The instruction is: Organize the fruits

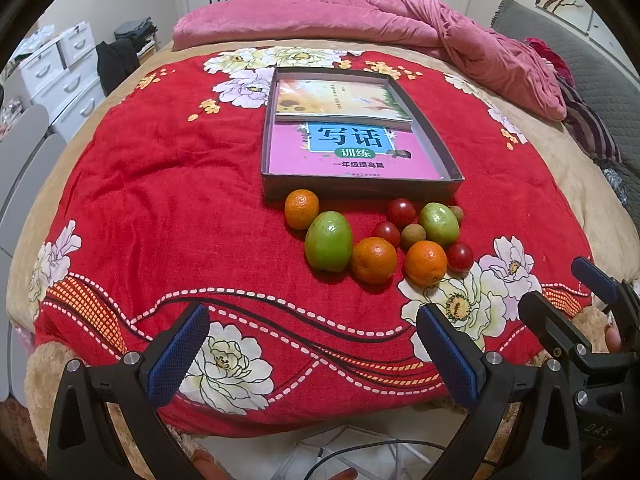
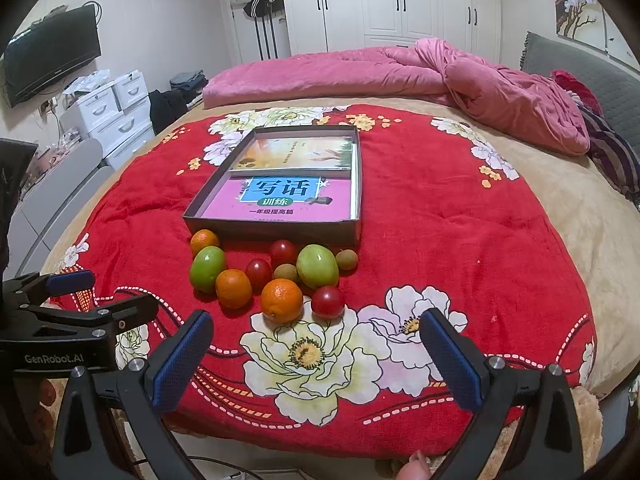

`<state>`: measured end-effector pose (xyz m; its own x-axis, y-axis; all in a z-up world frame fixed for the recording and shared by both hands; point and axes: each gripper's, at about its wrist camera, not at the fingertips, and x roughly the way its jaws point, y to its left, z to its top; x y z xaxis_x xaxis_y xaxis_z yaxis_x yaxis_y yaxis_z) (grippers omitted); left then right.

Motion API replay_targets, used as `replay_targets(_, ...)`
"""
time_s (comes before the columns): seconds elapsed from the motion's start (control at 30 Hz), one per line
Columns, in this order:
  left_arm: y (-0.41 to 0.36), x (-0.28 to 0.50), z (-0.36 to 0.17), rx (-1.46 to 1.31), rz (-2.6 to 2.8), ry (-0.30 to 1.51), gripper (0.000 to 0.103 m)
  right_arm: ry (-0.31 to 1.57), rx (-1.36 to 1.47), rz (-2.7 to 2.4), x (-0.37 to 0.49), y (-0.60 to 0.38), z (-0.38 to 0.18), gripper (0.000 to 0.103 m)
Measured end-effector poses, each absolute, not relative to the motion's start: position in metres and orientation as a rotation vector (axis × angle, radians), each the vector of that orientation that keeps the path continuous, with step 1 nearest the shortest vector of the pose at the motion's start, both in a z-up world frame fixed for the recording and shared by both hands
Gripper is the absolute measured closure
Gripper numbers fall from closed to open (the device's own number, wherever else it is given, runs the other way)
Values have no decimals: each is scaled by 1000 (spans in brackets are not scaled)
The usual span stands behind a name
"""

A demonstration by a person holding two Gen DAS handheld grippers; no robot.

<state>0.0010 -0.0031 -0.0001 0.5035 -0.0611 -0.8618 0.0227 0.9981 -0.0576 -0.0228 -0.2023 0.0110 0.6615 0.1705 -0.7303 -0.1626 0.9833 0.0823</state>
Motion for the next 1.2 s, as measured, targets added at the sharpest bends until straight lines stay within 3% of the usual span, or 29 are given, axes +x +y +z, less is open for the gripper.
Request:
replay_targets(0.47, 2, 8, -8, -60, -64, 1072, 0, 833, 10, 197, -17, -205, 7, 0)
replay_targets(1.0, 26, 81, -52, -187, -87, 1182, 1, 964, -73, 184, 41, -211, -50, 0)
replay_targets(1.2, 22, 102, -66, -224, -146, 1231, 27, 964, -85, 202, 46, -210, -55, 0)
